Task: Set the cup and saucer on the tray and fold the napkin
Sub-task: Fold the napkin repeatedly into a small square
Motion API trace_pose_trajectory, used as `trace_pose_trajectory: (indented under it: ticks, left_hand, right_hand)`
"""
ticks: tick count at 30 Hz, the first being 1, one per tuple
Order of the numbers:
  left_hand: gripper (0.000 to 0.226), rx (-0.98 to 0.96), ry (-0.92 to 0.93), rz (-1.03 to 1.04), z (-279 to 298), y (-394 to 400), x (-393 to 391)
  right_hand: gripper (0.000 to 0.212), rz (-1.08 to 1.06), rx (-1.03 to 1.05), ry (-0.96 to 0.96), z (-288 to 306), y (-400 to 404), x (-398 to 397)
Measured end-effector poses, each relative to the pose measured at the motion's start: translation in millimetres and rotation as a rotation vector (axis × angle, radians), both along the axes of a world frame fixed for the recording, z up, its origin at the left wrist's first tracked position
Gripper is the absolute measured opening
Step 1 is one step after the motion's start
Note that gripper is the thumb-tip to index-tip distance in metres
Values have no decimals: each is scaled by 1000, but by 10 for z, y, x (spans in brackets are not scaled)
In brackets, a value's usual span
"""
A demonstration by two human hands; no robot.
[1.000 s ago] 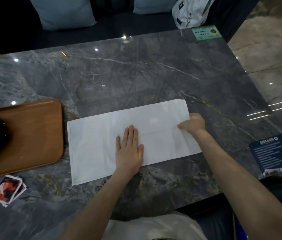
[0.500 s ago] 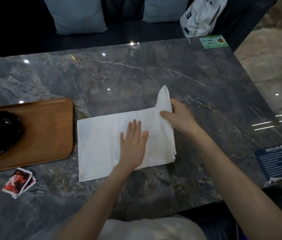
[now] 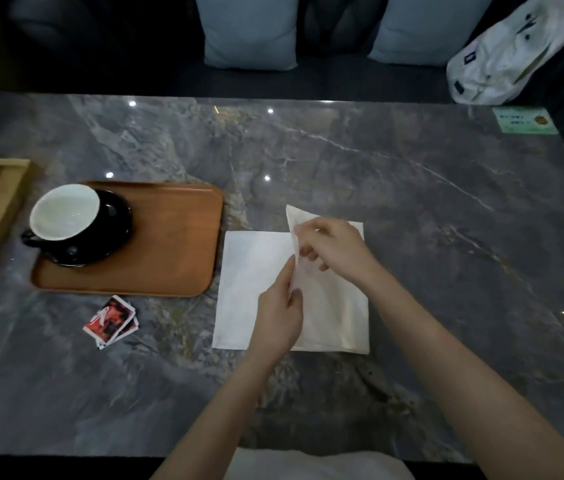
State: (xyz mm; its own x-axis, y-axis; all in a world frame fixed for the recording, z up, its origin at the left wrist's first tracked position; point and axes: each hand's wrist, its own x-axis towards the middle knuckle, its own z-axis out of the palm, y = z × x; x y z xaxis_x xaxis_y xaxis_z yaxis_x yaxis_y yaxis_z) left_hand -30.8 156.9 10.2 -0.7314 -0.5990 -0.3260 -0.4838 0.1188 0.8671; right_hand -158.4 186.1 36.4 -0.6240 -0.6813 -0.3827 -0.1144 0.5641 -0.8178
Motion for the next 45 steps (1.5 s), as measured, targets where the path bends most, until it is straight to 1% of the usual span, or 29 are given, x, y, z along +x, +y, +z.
trace_pose_trajectory:
  ticks: [2,4,5,7,9,14,17,19,21,23,26,29,32,34,41,45]
  left_hand:
    - [51,30,15,23,-66,-82,79]
    - [52,78,33,41,-113,-146,142]
    - [52,107,49,56,-124,-169,172]
    - [53,152,79,86,-123,-203,218]
    - [52,196,94,122,-153,-241,266]
    - [41,278,70,260,-304,-339,446]
    - [38,344,39,359,-357,-398,561]
    - [39,355,22,411,-402,-434,613]
    - [39,362,-3,432,-436,-466,635]
    - [38,360,-33,432,-464,-502,636]
    - [38,348,-99,428,-503,-557,617]
    - [36,292,-185,394,-550,-612,611]
    - [20,115,-292,292,-597,-631,689]
    - [23,27,-332,264,-604,-615,768]
    - [19,-182,-395,314,-569,-544,913]
    - [17,-158,-388,361,-582,-587,913]
  right_hand:
    - [21,-13,-42,145,-46,-114,-36]
    - [31,115,-29,284,-60,-278,-112]
    - [38,204,2,299,-66,-370,-149]
    - [44,327,89,228,-70,-528,-189]
    - [38,378,141,173,-91,-646,-192]
    - [18,470,123,105,-270,-826,-214]
    - [19,486,132,26,-369,-908,-204]
    - [17,496,144,-72,-409,-960,-201]
    - [19,531,159,-150,-446,-1001,-211]
    - [24,575,155,-151,-485,-1021,-221]
    - [17,530,124,-33,-572,-1045,-212]
    - [26,454,110,27,-678,-1115,-174]
    - [29,498,133,111,-784,-1197,-122]
    - [26,505,156,158,-851,-1229,-100]
    - [24,493,211,334,-999,-1286,-2]
    - [26,461,206,386,-1022,-1292,31]
